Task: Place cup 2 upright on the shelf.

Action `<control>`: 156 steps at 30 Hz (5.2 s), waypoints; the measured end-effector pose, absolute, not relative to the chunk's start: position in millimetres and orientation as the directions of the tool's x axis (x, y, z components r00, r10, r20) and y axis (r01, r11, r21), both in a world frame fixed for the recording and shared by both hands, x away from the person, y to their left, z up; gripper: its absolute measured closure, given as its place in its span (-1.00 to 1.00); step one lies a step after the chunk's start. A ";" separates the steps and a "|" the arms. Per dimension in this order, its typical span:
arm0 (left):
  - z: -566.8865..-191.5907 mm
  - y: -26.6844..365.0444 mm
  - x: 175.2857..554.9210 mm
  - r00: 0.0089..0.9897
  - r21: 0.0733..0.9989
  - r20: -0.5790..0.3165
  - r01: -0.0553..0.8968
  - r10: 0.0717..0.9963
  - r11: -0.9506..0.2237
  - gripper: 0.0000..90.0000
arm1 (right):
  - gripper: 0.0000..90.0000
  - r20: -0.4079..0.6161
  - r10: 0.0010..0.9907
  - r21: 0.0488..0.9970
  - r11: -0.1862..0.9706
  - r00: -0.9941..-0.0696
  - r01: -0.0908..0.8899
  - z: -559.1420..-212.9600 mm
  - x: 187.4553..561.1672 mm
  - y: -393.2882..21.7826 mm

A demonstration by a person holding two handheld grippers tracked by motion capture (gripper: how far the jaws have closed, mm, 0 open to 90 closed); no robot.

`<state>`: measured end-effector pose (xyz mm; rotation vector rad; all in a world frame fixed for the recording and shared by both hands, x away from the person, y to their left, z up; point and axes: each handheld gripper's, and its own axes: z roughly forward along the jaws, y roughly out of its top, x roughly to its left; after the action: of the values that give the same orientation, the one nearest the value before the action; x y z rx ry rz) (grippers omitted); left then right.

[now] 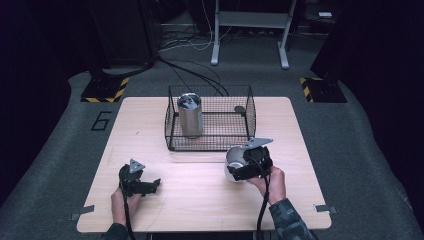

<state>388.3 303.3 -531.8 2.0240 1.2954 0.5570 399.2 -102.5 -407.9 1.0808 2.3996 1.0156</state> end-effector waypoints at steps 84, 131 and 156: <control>-531.6 303.4 388.3 0.422 0.722 0.004 0.626 0.907 -0.295 -0.99 | -0.87 -0.060 0.740 0.759 0.469 -0.670 0.451 -296.1 465.4 -102.8; -531.6 303.4 388.5 0.423 0.721 0.007 0.626 0.906 -0.297 -0.99 | -0.87 -0.062 0.779 0.704 0.477 -0.623 0.527 -305.9 554.9 -83.5; -531.6 303.3 388.8 0.425 0.722 0.006 0.625 0.905 -0.298 -0.99 | -0.87 -0.021 0.826 0.638 0.445 -0.563 0.629 -350.1 601.5 -76.2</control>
<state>388.8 303.3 -531.6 2.0329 1.2871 0.5558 601.5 -76.2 -350.1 1.2422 2.3714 0.8402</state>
